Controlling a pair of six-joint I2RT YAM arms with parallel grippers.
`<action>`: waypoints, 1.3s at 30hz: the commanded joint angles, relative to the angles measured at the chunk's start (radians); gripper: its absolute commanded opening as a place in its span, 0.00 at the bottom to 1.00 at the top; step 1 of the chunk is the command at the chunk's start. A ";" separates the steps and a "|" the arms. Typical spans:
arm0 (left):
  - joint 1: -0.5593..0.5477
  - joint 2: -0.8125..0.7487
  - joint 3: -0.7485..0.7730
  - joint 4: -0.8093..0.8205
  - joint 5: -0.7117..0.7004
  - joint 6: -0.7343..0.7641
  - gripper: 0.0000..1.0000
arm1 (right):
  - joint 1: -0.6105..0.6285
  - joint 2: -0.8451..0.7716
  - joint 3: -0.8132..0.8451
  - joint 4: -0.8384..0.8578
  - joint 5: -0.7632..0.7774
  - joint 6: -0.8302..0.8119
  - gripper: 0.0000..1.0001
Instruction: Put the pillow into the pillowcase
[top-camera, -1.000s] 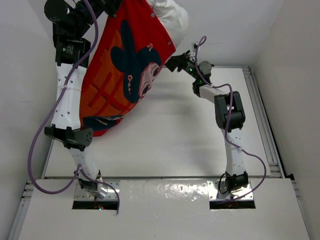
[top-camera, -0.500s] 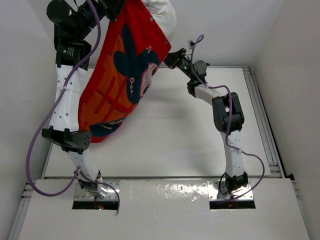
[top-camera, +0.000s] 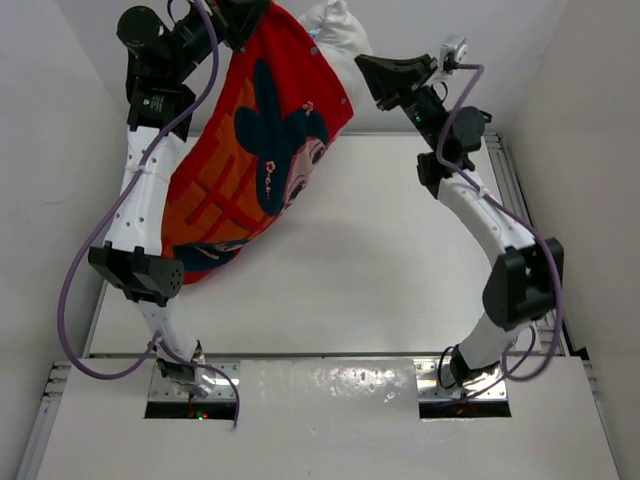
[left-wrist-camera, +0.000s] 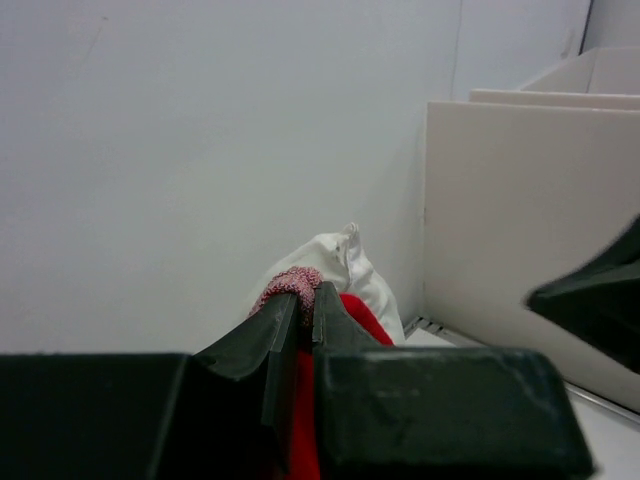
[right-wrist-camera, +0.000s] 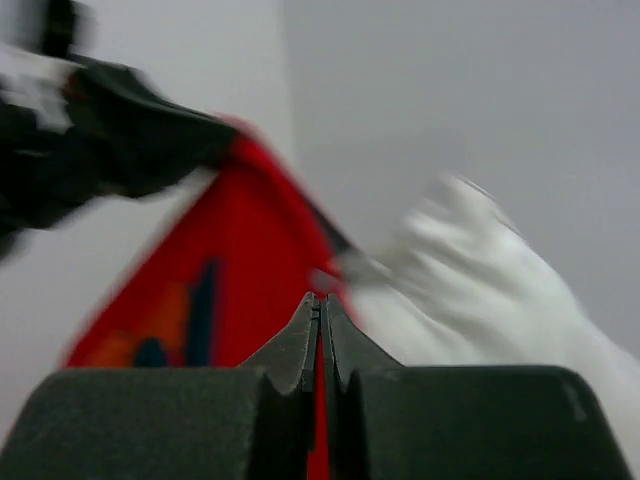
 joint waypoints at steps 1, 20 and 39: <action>-0.036 0.023 0.062 0.211 0.006 -0.030 0.00 | 0.079 -0.063 0.003 -0.075 -0.102 -0.149 0.00; -0.073 0.031 0.099 0.141 0.102 0.002 0.00 | 0.005 0.138 0.198 -0.425 -0.378 -0.141 0.50; -0.077 0.013 -0.037 0.057 0.081 0.059 0.00 | 0.126 0.165 0.250 -0.533 -0.344 -0.142 0.00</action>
